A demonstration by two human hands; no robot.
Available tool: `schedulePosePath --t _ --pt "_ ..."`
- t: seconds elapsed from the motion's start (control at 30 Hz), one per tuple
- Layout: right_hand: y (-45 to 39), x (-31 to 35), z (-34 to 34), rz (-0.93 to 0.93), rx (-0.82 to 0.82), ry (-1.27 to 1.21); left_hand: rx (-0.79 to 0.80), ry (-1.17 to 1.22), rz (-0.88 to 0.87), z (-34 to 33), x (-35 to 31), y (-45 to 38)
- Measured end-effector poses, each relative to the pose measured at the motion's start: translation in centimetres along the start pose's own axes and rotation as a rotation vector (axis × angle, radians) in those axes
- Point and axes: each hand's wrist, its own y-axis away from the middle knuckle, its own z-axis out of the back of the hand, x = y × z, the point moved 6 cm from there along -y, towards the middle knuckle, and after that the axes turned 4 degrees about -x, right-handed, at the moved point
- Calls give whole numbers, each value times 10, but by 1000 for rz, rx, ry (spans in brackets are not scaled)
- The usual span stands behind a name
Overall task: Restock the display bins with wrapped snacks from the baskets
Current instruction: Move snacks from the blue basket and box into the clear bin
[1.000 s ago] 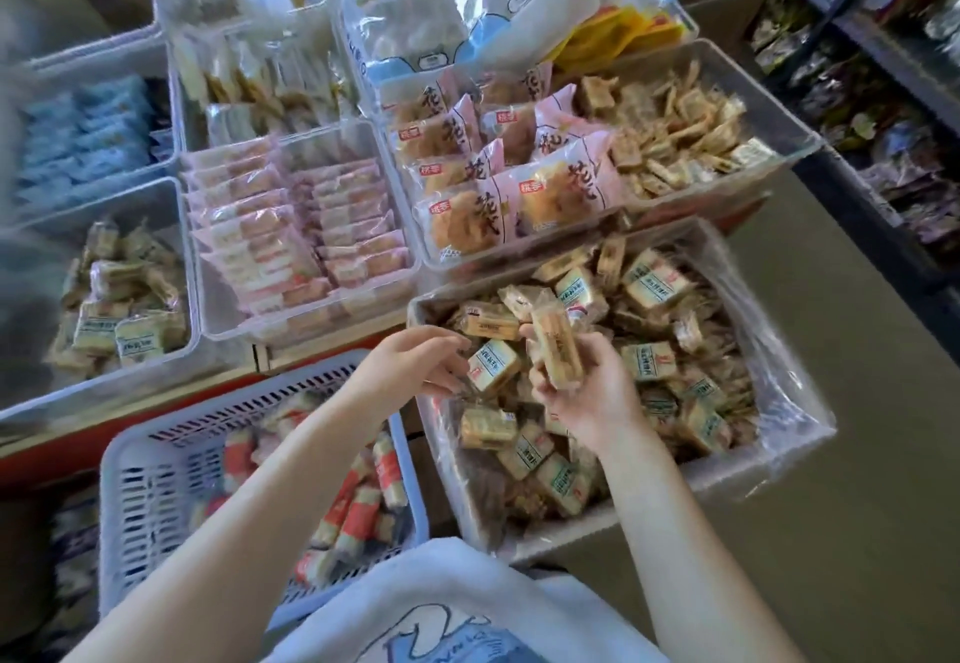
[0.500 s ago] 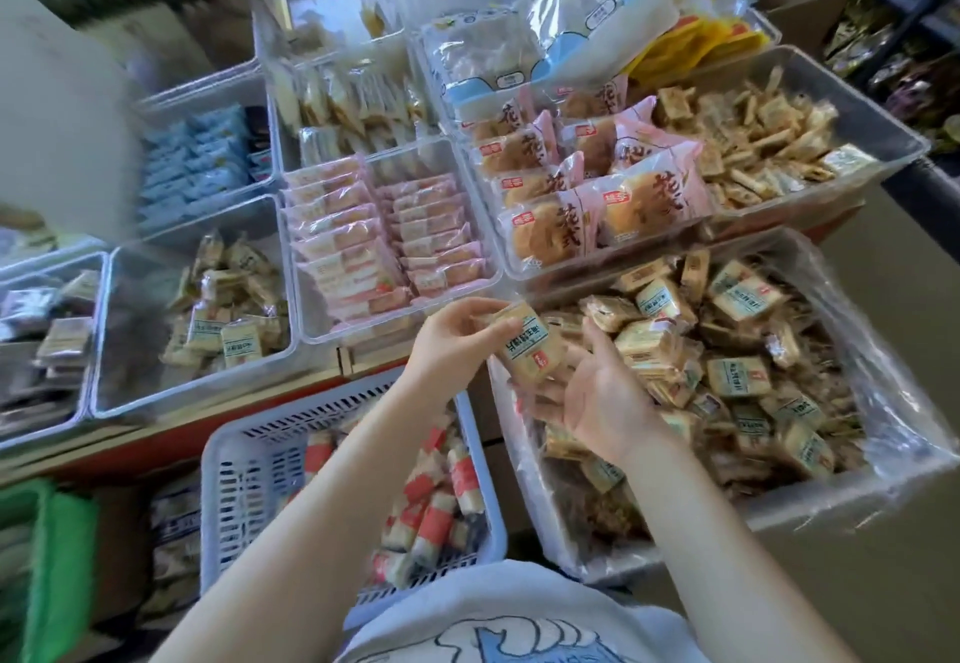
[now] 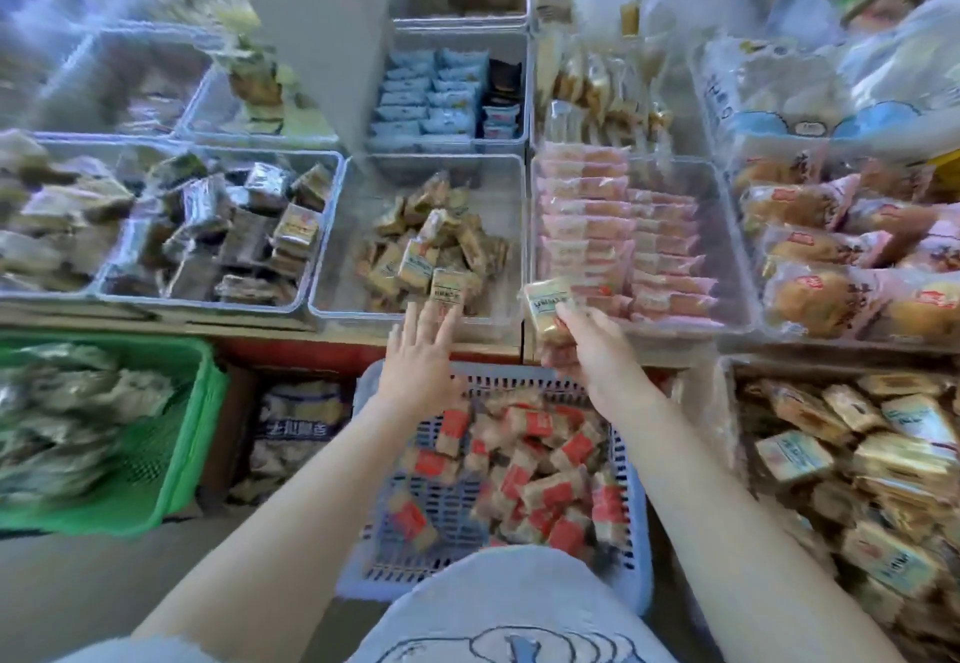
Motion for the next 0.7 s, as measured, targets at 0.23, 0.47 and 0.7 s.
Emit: schedulePosePath --t 0.23,0.47,0.7 --pt "-43 25 -75 51 -35 200 27 63 -76 -14 15 -3" --pt "-1 3 -33 42 -65 285 32 202 -5 -2 14 0" --pt "48 -39 116 145 -327 525 -76 570 -33 30 -93 24"
